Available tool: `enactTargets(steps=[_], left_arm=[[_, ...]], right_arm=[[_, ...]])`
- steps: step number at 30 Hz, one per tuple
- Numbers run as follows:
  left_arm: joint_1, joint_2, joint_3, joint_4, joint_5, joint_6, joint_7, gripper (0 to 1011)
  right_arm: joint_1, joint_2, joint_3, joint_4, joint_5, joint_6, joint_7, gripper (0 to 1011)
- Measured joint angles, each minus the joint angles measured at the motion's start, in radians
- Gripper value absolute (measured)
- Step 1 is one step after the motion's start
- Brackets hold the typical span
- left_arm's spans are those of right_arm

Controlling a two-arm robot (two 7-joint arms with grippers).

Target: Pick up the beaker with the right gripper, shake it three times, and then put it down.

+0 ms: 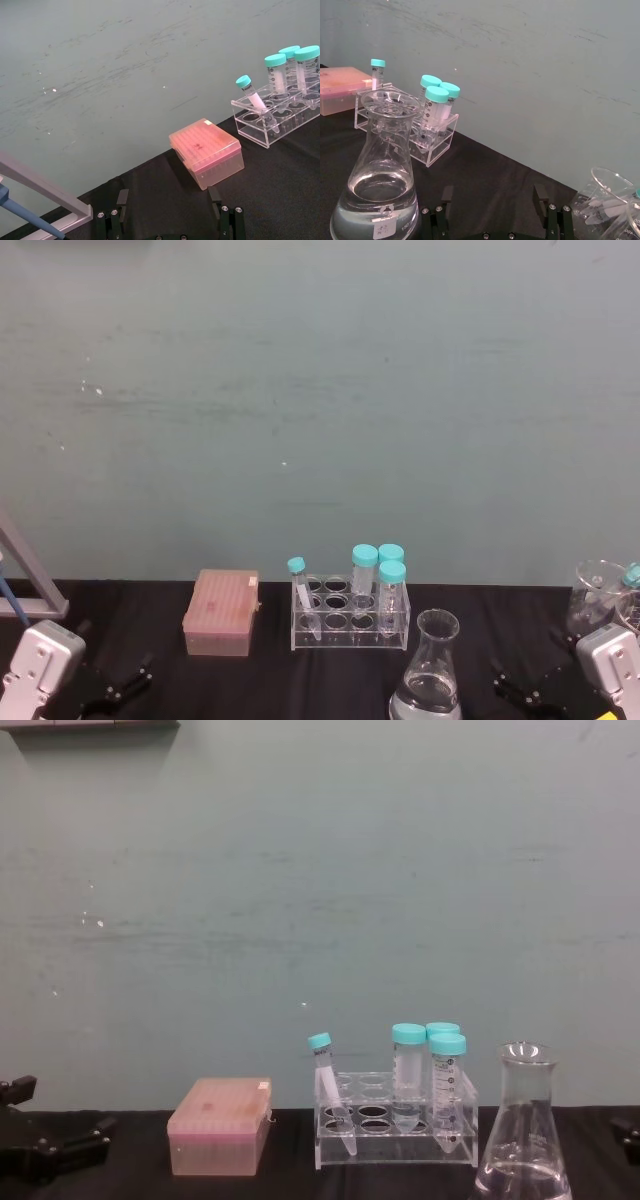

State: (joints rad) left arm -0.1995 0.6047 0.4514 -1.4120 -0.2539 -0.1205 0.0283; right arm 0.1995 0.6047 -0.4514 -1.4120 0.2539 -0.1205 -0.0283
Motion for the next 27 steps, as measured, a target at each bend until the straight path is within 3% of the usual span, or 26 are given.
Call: enactTargets(steps=[23, 27], left_arm=[[0.000, 0.000, 0.000, 0.000, 0.000, 0.000, 0.000, 1000], [0.000, 0.000, 0.000, 0.000, 0.000, 0.000, 0.000, 1000]], right_arm=[[0.000, 0.000, 0.000, 0.000, 0.000, 0.000, 0.000, 1000], [0.000, -0.002, 0.023, 0.011, 0.012, -0.018, 0.014, 1000]])
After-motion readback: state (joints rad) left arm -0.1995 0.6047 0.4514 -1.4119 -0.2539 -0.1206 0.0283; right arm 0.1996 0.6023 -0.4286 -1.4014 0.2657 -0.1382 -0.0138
